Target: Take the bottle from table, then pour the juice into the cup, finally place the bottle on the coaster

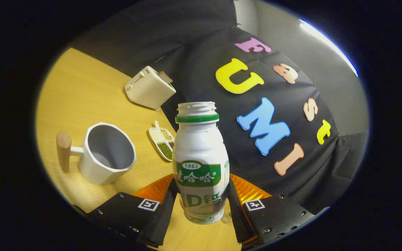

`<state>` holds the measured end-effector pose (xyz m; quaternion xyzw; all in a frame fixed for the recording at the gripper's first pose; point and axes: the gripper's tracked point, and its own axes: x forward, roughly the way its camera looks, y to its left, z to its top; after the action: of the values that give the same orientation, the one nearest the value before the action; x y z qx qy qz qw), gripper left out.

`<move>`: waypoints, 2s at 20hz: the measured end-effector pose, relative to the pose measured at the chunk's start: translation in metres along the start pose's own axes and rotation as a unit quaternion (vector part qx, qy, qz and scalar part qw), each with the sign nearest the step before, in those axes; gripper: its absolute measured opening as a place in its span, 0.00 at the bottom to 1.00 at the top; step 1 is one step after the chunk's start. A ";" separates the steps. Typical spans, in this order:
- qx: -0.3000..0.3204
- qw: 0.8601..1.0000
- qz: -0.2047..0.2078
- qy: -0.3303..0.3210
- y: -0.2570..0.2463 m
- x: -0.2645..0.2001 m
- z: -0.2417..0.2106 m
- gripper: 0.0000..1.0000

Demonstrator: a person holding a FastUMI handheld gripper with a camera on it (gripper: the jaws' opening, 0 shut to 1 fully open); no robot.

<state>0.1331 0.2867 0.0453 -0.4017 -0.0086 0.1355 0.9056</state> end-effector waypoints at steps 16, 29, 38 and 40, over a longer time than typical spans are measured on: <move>0.289 0.951 0.112 -0.015 0.039 0.026 -0.025 0.74; 0.389 0.914 0.105 -0.041 0.038 0.038 -0.047 0.74; 0.397 0.910 0.106 -0.056 0.036 0.038 -0.049 0.76; 0.398 0.910 0.107 -0.052 0.038 0.039 -0.050 0.77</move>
<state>0.1684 0.2845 -0.0198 0.0007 0.0415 0.2442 0.9688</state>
